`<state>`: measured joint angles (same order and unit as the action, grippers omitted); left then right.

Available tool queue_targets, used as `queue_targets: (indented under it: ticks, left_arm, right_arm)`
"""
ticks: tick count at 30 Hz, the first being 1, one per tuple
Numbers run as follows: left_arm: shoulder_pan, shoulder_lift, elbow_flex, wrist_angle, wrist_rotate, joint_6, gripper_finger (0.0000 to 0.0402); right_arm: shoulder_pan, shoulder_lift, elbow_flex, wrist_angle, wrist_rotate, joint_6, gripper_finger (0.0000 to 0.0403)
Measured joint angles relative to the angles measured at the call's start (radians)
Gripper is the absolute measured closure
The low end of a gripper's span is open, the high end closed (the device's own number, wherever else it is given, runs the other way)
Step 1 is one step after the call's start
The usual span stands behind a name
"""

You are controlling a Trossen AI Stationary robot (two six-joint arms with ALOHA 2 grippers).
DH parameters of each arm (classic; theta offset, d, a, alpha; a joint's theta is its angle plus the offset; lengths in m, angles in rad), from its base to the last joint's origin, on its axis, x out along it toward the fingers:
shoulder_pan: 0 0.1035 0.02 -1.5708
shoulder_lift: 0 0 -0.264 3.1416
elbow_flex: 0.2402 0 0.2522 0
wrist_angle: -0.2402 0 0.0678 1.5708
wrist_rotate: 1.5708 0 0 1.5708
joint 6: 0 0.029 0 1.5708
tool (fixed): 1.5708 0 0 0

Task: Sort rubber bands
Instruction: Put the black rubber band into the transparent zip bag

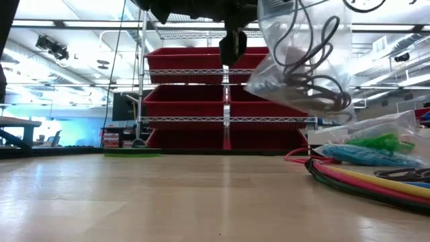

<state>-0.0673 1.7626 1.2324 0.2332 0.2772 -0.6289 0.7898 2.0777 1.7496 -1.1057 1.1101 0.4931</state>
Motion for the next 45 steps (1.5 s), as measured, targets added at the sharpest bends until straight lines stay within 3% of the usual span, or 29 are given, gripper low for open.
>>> queue_targets:
  ticks: [8, 14, 18, 23, 27, 33, 38, 45]
  left_arm:
    - [-0.003, 0.000, 0.000, 0.007, 0.010, 0.000, 0.0392]
    - [-0.015, 0.000, 0.000, 0.017, 0.038, -0.003, 0.0392]
    - [-0.019, 0.000, 0.000, 0.002, 0.058, -0.004, 0.0392]
    - [-0.019, 0.001, 0.001, -0.022, 0.091, -0.004, 0.0392]
    - [-0.021, 0.001, 0.001, -0.111, 0.165, 0.027, 0.0392]
    - [-0.060, 0.002, 0.001, -0.271, 0.163, 0.145, 0.0386]
    - [-0.114, 0.001, 0.001, -0.244, 0.108, 0.251, 0.0336]
    - [-0.150, 0.001, 0.002, -0.124, 0.047, 0.310, 0.0202]
  right_arm:
    - [-0.023, 0.000, -0.004, -0.168, -0.189, 0.171, 0.0261]
    - [-0.027, 0.000, -0.012, -0.257, -0.196, 0.248, 0.0281]
    - [-0.026, 0.000, -0.012, -0.280, -0.194, 0.249, 0.0314]
    - [-0.027, 0.000, -0.012, -0.288, -0.277, 0.238, 0.0392]
    - [-0.027, -0.001, 0.008, -0.315, -0.386, 0.204, 0.0401]
    - [-0.027, -0.044, 0.092, -0.285, -0.532, 0.057, 0.0403]
    - [-0.044, -0.124, 0.106, -0.157, -0.667, -0.073, 0.0403]
    - [-0.074, -0.184, 0.106, -0.104, -0.763, -0.131, 0.0403]
